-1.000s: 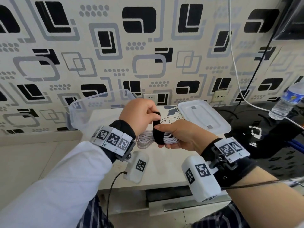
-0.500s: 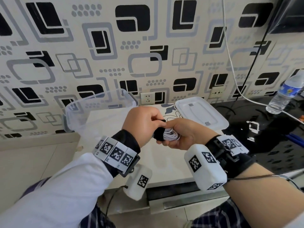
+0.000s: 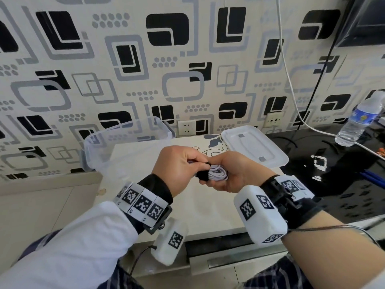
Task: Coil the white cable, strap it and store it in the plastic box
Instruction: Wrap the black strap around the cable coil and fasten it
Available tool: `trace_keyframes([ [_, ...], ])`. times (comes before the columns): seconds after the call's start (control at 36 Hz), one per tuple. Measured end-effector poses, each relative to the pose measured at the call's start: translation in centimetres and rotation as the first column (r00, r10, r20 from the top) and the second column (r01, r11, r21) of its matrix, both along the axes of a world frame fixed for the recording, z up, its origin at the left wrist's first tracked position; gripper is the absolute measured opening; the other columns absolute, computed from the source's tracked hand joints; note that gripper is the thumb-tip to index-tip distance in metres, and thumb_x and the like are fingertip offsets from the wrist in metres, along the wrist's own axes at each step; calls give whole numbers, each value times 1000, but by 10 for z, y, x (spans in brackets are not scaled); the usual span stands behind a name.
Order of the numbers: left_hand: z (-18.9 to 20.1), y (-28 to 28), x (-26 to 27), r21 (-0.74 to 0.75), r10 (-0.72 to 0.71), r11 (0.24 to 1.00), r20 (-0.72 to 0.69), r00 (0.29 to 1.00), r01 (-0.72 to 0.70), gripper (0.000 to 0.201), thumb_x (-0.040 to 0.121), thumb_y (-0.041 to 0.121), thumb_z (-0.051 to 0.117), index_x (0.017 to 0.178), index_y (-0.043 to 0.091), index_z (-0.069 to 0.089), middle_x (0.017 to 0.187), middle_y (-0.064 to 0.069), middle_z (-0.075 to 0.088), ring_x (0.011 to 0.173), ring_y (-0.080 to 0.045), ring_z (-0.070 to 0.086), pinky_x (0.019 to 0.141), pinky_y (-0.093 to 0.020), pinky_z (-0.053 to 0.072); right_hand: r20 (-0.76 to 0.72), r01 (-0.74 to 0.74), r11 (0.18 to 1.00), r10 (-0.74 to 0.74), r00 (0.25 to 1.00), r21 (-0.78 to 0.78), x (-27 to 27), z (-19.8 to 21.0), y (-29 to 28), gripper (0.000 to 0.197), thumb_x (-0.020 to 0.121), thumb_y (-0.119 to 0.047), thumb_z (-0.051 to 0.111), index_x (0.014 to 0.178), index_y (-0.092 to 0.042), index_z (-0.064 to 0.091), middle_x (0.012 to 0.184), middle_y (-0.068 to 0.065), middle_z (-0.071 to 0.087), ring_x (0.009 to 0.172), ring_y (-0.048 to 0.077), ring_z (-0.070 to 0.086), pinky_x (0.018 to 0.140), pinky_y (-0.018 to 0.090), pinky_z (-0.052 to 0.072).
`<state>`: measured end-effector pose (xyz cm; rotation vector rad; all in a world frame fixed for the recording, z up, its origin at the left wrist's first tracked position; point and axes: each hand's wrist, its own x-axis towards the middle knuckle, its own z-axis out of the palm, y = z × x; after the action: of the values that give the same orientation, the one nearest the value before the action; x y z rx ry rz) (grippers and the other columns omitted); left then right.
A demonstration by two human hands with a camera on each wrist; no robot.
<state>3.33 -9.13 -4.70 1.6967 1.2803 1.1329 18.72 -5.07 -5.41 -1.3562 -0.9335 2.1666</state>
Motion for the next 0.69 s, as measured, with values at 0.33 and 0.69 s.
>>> trace_keyframes([
  [0.33, -5, 3, -9, 86, -29, 996, -80, 996, 36, 38, 64, -4, 83, 94, 19, 79, 105, 13, 71, 100, 1, 65, 96, -22, 50, -122, 21, 1000, -20, 992, 12, 1, 5, 2, 33, 97, -33, 47, 111, -4, 55, 82, 18, 56, 57, 21, 47, 34, 17, 37],
  [0.69, 4, 13, -26, 170, 36, 985, -35, 999, -30, 53, 59, 7, 89, 98, 24, 56, 93, 5, 70, 95, -8, 66, 86, -28, 51, -110, -88, 973, 113, 988, 212, 1, 13, 0, 40, 81, -23, 64, 114, -2, 60, 81, 14, 61, 60, 12, 48, 43, 13, 39],
])
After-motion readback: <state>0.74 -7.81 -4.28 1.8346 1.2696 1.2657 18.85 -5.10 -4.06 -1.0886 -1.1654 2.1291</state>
